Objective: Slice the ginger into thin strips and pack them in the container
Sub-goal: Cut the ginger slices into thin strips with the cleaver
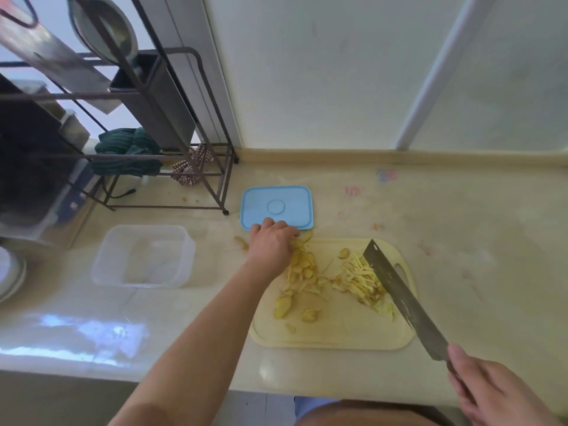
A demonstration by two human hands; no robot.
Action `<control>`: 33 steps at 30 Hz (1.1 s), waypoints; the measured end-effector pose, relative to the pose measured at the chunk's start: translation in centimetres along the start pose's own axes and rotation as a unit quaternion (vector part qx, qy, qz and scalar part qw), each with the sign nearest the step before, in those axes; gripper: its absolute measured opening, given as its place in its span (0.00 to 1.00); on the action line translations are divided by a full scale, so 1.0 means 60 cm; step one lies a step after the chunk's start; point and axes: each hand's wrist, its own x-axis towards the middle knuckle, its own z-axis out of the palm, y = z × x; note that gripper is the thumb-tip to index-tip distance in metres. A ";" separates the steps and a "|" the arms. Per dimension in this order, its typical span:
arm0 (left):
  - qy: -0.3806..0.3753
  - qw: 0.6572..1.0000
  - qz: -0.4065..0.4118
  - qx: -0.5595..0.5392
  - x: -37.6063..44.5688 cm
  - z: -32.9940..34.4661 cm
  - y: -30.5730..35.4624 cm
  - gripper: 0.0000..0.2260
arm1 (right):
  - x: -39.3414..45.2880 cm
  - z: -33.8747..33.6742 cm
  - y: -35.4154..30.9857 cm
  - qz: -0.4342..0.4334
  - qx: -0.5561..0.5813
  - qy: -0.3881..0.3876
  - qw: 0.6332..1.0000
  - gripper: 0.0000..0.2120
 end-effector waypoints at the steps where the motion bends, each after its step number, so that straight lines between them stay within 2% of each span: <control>1: -0.003 1.000 0.007 0.006 0.001 -0.003 -0.001 0.14 | -0.003 -0.001 0.001 0.010 0.005 -0.001 1.000 0.48; 3: 0.006 1.000 0.011 -0.022 -0.004 -0.014 -0.006 0.11 | -0.006 0.000 0.004 0.016 0.008 0.006 1.000 0.46; 5: 0.009 0.988 -0.044 -0.150 -0.021 -0.035 -0.008 0.08 | -0.006 0.001 0.009 0.025 0.028 0.011 0.999 0.50; 7: 0.004 0.944 -0.128 -0.304 -0.057 -0.059 -0.005 0.07 | -0.006 0.004 0.013 0.046 0.054 0.008 0.997 0.56; 9: -0.001 0.906 -0.180 -0.384 -0.103 -0.062 0.000 0.08 | -0.008 0.004 0.011 0.055 0.069 0.000 0.996 0.58; 14: -0.023 0.927 -0.205 -0.313 -0.188 -0.010 0.014 0.06 | -0.007 0.010 -0.004 0.044 0.076 -0.027 0.996 0.49; 20: -0.012 0.962 -0.165 -0.217 -0.208 0.011 0.016 0.11 | -0.001 0.015 -0.008 0.018 0.056 -0.030 0.998 0.46; 26: -0.022 0.975 -0.176 -0.135 -0.217 0.013 0.034 0.12 | 0.002 0.015 -0.008 0.020 0.061 -0.034 0.997 0.46; 30: 0.002 0.942 -0.218 -0.257 -0.216 0.012 0.038 0.10 | 0.003 0.013 -0.005 0.019 0.063 -0.030 0.997 0.46; 33: 0.037 0.939 -0.211 -0.268 -0.205 0.014 0.030 0.09 | 0.001 0.012 -0.003 0.013 0.060 -0.033 0.998 0.46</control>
